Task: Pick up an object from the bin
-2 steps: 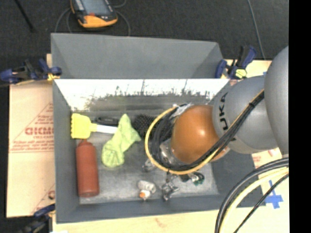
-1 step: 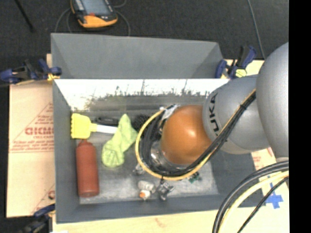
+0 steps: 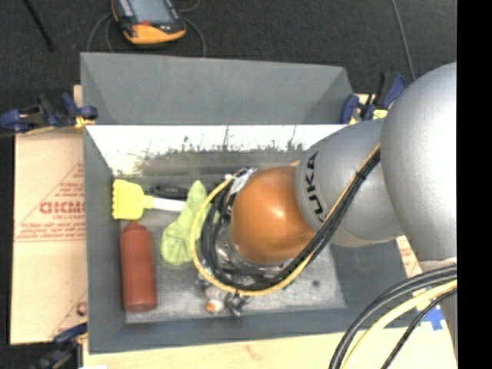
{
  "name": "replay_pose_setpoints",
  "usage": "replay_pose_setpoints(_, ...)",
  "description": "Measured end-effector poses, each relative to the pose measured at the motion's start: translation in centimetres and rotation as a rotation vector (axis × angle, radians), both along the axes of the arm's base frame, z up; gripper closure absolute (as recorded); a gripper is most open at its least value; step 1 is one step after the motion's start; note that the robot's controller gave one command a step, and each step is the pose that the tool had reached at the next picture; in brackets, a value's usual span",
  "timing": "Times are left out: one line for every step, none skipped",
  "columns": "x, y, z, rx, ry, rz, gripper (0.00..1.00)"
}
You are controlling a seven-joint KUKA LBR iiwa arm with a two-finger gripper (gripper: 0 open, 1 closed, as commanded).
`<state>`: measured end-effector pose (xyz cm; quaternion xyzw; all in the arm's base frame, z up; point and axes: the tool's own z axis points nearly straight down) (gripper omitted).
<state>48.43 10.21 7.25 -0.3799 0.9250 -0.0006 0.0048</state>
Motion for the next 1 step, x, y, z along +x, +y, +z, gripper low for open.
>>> replay_pose_setpoints(0.00, 0.00, 0.00, 0.000, 0.000, 0.000, 1.00)
